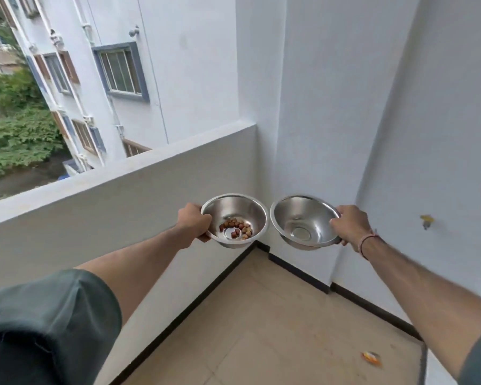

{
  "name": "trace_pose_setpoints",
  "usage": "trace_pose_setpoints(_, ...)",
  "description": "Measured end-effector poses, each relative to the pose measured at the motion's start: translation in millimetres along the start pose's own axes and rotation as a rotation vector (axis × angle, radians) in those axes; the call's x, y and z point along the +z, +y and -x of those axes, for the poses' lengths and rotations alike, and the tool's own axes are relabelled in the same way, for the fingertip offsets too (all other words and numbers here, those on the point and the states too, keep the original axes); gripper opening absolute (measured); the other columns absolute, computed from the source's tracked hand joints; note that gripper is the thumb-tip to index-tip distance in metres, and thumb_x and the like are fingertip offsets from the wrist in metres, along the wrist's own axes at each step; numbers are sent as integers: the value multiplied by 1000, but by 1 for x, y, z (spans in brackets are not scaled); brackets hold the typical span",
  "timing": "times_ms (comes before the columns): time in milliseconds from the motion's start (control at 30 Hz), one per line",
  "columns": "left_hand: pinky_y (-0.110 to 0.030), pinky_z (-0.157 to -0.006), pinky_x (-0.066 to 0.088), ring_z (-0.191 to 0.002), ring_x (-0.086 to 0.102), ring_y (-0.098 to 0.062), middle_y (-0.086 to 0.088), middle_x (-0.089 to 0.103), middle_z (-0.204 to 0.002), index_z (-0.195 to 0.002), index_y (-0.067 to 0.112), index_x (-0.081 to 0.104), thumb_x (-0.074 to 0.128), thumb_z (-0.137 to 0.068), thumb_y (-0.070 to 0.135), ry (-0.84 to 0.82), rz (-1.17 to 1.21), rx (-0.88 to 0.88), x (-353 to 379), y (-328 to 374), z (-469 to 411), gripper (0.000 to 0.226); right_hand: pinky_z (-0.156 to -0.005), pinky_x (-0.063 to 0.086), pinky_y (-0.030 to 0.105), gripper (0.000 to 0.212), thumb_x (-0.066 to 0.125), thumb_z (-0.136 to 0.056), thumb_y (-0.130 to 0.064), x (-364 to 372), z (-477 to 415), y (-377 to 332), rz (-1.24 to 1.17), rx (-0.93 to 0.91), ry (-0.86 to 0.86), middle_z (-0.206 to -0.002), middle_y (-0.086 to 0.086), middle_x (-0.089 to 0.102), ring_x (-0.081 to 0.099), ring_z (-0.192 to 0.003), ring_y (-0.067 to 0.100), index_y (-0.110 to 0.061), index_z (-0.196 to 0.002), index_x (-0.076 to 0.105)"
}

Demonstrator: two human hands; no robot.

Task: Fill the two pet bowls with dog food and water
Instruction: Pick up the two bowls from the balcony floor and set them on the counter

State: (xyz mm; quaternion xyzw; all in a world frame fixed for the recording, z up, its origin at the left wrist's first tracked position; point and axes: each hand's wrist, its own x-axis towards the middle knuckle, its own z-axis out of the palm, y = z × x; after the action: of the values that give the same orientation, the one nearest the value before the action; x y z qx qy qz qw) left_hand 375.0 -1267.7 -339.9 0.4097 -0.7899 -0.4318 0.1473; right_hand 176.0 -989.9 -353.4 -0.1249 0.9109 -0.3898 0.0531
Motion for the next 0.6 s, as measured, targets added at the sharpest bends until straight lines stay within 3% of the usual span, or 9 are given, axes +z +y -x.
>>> trace_pose_setpoints(367,-26,-40,51,-42,64,-24,-16,68,-63,-78,5,64,48,-85,-1,-260,-52,233,132,100,97,18,-32,40,22,30,46,-80,6,-187,97,140,20,172,215,-65,16,64,57,-34,23,0,-92,72)
trace_pose_setpoints(500,-28,-43,53,-47,67,-27,-19,71,-71,-89,-2,67,50,-87,1,-344,-51,283,179,125,131,18,-36,41,24,29,44,-78,6,-235,139,180,32,233,274,-68,18,66,56,-34,23,1,-91,71)
trace_pose_setpoints(600,-28,-43,54,-46,68,-27,-17,71,-69,-85,0,65,49,-87,2,-384,-81,322,207,143,158,16,-34,38,21,28,44,-79,5,-259,166,202,52,282,312,-68,15,65,55,-33,20,-1,-89,71)
